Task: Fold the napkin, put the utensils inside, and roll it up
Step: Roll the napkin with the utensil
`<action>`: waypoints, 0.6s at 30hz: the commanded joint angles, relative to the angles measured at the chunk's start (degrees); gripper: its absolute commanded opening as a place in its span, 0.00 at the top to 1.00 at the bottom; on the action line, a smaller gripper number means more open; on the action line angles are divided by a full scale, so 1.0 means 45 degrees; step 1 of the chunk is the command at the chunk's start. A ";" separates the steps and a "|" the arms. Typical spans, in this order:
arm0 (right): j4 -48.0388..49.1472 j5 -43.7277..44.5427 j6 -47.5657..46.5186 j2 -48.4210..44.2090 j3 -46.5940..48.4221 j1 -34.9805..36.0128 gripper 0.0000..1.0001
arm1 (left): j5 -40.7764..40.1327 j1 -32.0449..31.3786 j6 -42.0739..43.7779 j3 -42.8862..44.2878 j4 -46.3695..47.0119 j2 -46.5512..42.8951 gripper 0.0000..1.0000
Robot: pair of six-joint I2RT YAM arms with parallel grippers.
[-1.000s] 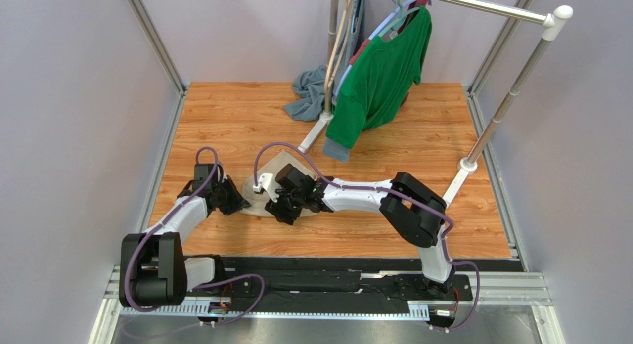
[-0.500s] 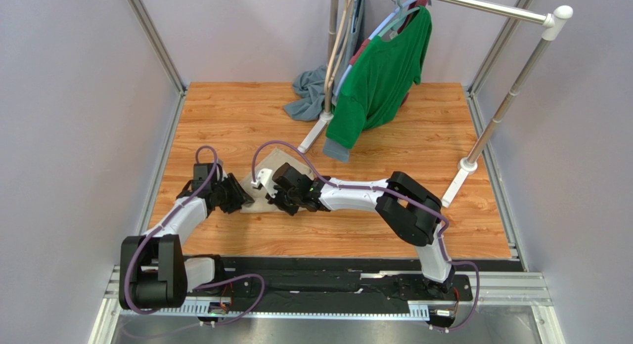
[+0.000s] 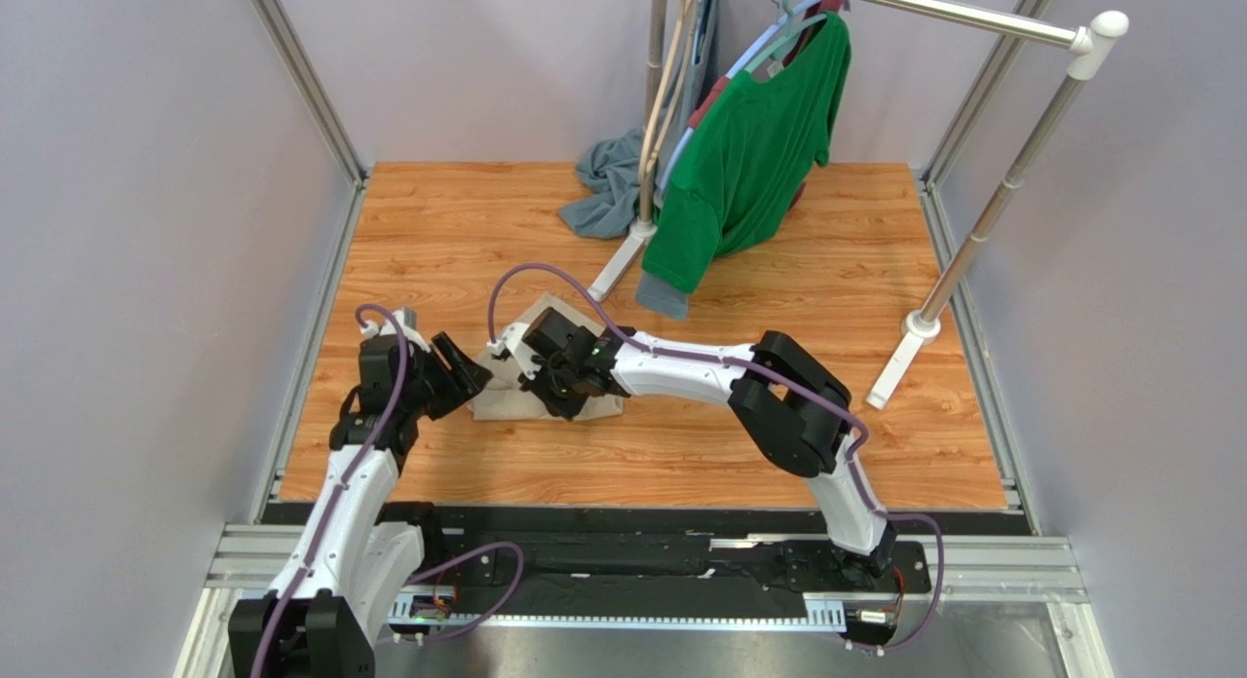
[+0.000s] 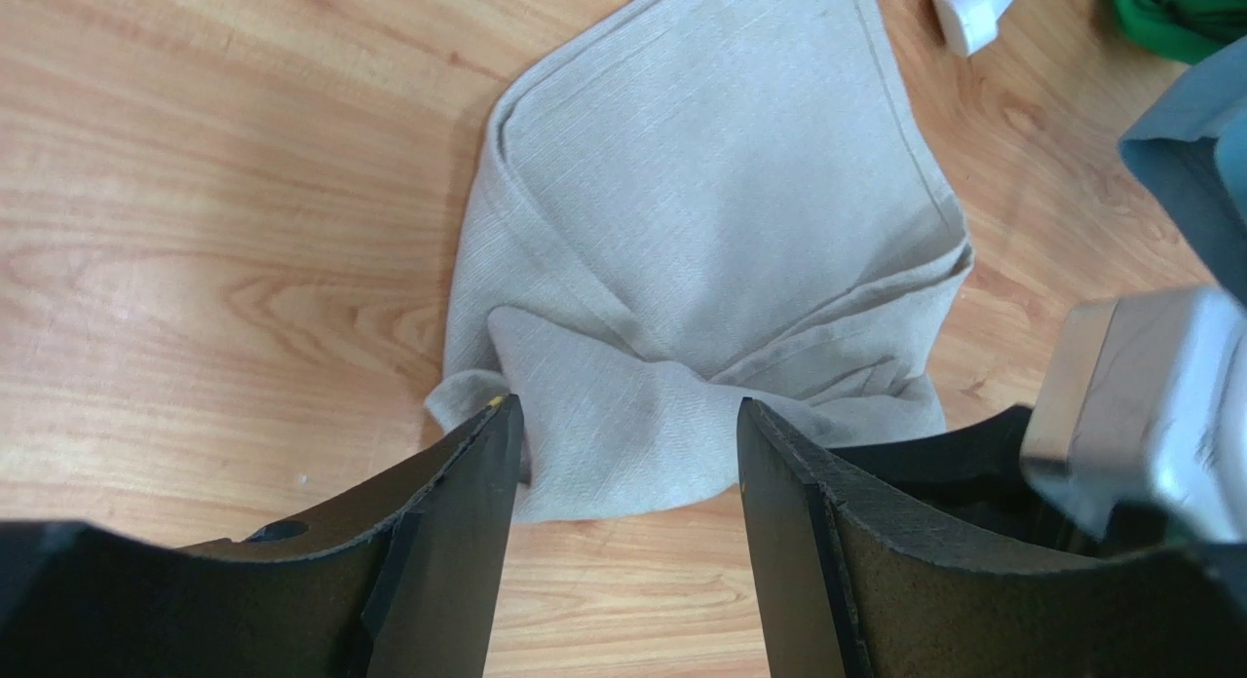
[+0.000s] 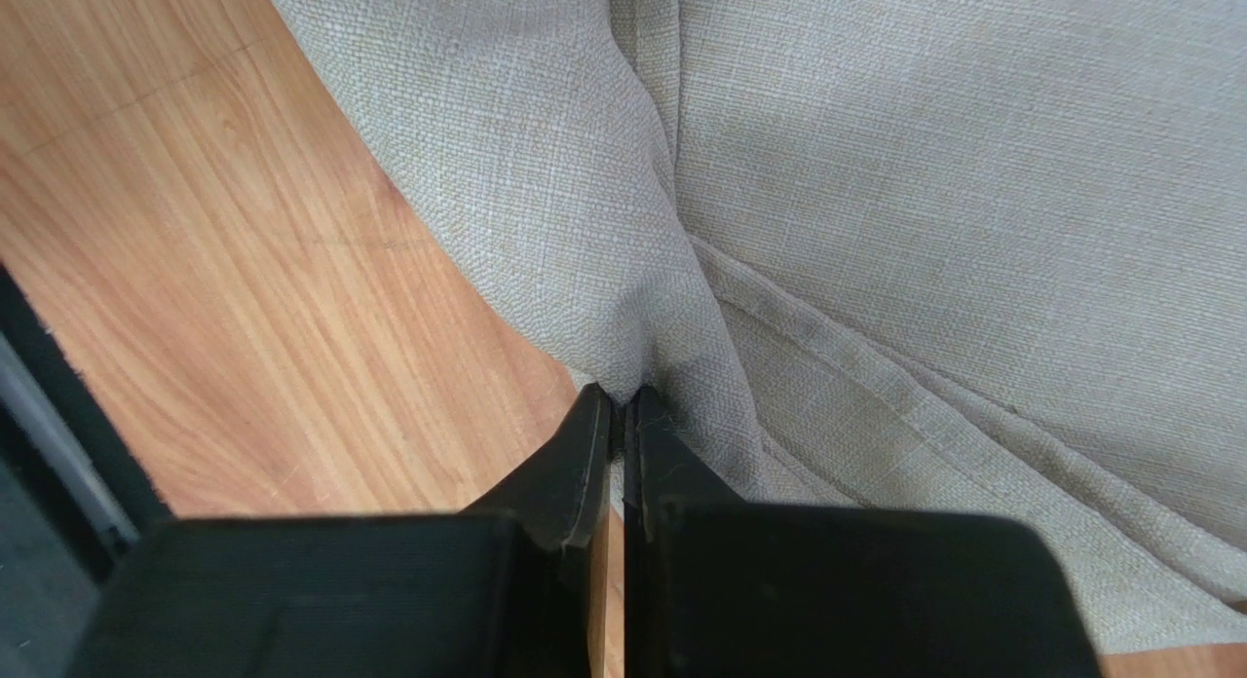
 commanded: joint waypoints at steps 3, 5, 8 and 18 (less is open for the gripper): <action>-0.3986 -0.1766 0.1137 0.0872 0.0754 -0.0092 1.00 | -0.0080 0.0034 -0.0138 -0.0745 -0.0374 -0.0998 0.35; -0.4298 -0.1924 0.1373 0.0911 0.1086 -0.0171 1.00 | 0.0173 0.0034 -0.0157 -0.0940 -0.0335 -0.1251 0.35; -0.4747 -0.2509 0.1530 0.1106 0.1575 -0.0346 1.00 | 0.0486 0.0034 -0.0235 -0.1194 -0.0257 -0.1621 0.35; -0.5218 -0.4364 0.2234 0.2063 0.2884 -0.1283 1.00 | 0.1639 -0.0102 -0.0548 -0.2113 -0.0023 -0.2423 0.36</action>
